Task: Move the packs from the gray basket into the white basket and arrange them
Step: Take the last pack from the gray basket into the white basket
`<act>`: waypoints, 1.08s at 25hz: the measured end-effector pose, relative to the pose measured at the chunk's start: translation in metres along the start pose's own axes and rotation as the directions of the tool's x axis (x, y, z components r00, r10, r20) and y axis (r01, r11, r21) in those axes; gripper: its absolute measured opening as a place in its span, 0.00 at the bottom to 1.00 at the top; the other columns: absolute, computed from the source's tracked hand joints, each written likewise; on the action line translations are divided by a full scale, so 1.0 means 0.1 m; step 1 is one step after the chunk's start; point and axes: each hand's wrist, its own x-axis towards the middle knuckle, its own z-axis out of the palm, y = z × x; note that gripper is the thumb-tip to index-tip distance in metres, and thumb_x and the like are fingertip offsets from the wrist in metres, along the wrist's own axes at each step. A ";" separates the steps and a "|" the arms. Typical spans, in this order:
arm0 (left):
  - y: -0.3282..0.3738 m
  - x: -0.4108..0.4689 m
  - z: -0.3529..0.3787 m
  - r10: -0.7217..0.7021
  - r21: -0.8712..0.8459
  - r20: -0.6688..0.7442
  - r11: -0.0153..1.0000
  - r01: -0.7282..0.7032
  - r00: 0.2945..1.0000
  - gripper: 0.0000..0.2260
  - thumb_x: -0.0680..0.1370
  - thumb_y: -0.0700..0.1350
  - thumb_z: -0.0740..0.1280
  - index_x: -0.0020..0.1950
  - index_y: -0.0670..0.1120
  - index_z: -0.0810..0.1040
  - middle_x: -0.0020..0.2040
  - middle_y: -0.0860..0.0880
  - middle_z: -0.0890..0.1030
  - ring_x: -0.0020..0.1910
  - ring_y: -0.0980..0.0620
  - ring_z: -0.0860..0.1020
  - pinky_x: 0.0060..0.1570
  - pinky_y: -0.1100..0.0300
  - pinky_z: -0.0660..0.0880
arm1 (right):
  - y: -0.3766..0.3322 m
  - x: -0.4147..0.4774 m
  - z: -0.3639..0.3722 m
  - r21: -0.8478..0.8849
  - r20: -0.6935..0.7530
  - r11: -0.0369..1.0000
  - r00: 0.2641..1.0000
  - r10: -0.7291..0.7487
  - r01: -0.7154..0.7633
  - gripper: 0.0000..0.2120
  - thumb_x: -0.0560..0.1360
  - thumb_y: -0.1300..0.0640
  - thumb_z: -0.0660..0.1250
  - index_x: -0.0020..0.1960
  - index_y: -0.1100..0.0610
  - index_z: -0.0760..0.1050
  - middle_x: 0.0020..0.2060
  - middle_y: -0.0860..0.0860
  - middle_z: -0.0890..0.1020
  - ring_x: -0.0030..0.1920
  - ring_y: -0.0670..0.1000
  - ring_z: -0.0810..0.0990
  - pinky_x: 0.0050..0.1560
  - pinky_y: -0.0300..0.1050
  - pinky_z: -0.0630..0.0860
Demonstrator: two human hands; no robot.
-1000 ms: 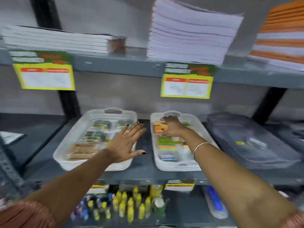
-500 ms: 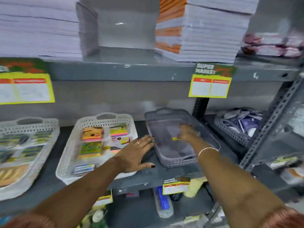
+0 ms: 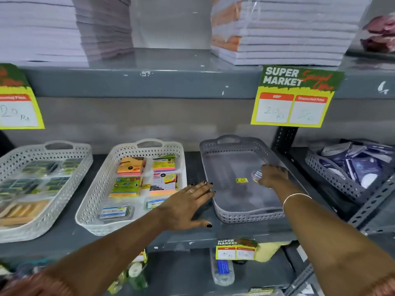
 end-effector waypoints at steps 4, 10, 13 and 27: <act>-0.02 -0.01 0.00 0.005 -0.006 -0.022 1.000 -0.005 1.000 0.38 0.73 0.69 0.50 0.75 0.47 0.50 0.77 0.45 0.51 0.74 0.49 0.48 0.72 0.51 0.49 | -0.11 -0.01 0.00 0.005 0.013 1.000 1.000 0.000 0.000 0.24 0.73 0.50 0.66 0.66 0.60 0.70 0.67 0.61 0.73 0.67 0.61 0.72 0.64 0.52 0.73; -0.07 0.01 0.00 -0.020 -0.022 -0.018 1.000 0.020 1.000 0.37 0.72 0.68 0.49 0.75 0.47 0.49 0.76 0.45 0.52 0.74 0.49 0.47 0.73 0.49 0.49 | -0.44 -0.13 -0.16 0.110 -0.040 0.994 0.999 -0.021 0.025 0.28 0.72 0.51 0.69 0.67 0.64 0.69 0.67 0.63 0.71 0.68 0.63 0.68 0.66 0.53 0.71; -0.23 -0.14 -0.12 -0.074 -0.049 -0.070 0.996 0.071 0.995 0.37 0.73 0.67 0.49 0.75 0.47 0.48 0.77 0.45 0.51 0.74 0.50 0.46 0.73 0.48 0.46 | -0.82 -0.20 -0.38 0.159 -0.091 0.982 0.992 -0.085 0.098 0.29 0.72 0.49 0.69 0.68 0.62 0.68 0.68 0.61 0.71 0.69 0.61 0.68 0.66 0.51 0.70; -1.34 -2.21 -0.13 -0.656 -0.311 -0.213 0.748 0.586 0.724 0.47 0.68 0.74 0.34 0.74 0.41 0.52 0.75 0.41 0.56 0.74 0.47 0.53 0.70 0.54 0.52 | -3.22 -1.41 -0.46 0.170 -0.162 0.689 0.710 -0.686 0.705 0.21 0.73 0.48 0.68 0.57 0.63 0.75 0.57 0.63 0.77 0.60 0.61 0.73 0.60 0.49 0.70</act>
